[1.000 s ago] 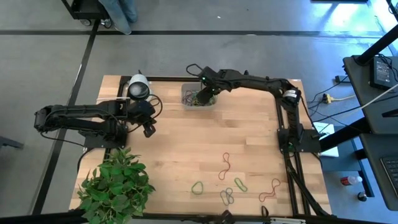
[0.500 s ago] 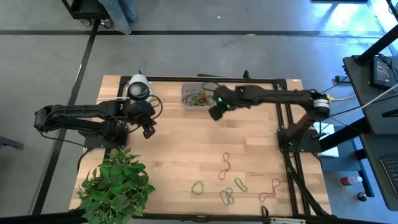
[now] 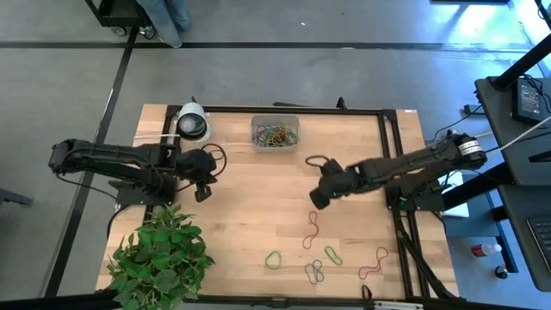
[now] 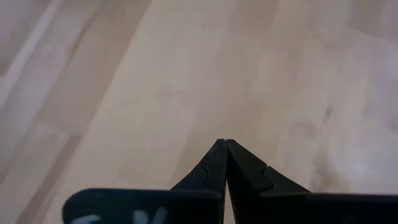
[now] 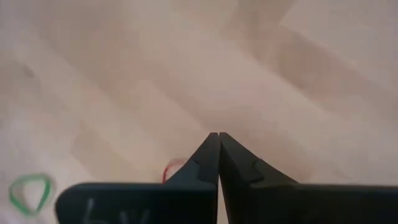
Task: Pick and place rubber bands into bin
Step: Put the green rubber band into the white bin
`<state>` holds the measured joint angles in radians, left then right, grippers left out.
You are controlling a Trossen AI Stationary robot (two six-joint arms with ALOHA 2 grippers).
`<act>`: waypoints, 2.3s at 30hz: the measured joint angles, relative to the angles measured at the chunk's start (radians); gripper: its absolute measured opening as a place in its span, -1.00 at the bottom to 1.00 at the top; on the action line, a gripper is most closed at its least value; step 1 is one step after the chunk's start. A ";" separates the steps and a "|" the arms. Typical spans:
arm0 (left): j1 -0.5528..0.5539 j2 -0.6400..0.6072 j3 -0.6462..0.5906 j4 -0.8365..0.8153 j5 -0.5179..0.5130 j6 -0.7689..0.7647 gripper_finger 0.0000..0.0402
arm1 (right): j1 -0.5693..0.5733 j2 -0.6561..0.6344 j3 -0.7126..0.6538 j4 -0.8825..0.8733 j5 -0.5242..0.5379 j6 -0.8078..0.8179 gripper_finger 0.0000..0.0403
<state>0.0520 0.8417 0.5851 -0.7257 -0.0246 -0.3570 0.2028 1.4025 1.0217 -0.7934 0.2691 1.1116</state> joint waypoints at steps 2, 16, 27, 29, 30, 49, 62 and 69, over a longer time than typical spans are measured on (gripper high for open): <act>-0.044 0.024 0.016 0.016 -0.011 -0.016 -0.98 | 0.042 0.001 -0.016 -0.022 -0.001 0.029 -0.95; -0.267 0.487 0.297 0.058 -0.114 -0.022 -0.98 | 0.309 -0.087 -0.242 0.155 0.021 0.150 -0.99; -0.352 0.821 0.614 0.068 -0.115 0.003 -0.98 | 0.412 -0.122 -0.262 0.113 0.025 0.072 -0.99; -0.367 0.865 0.660 0.063 -0.114 0.003 -0.98 | 0.419 -0.124 -0.262 0.111 0.026 0.058 -0.99; -0.373 0.888 0.687 0.063 -0.114 0.003 -0.98 | 0.425 -0.123 -0.262 0.099 0.026 0.054 -0.99; -0.428 1.188 0.952 0.111 -0.051 -0.069 -0.98 | 0.641 -0.123 -0.262 0.038 0.078 0.069 -0.99; -0.433 1.200 0.952 0.130 -0.088 -0.130 -0.48 | 0.667 -0.122 -0.262 0.050 0.105 0.118 -0.99; -0.434 1.218 0.951 0.136 -0.076 -0.116 -0.20 | 0.667 -0.122 -0.262 0.052 0.107 0.118 -0.99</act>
<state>-0.3817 2.0595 1.5357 -0.5894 -0.1002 -0.4730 0.8696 1.2800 0.7601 -0.7415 0.3759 1.2293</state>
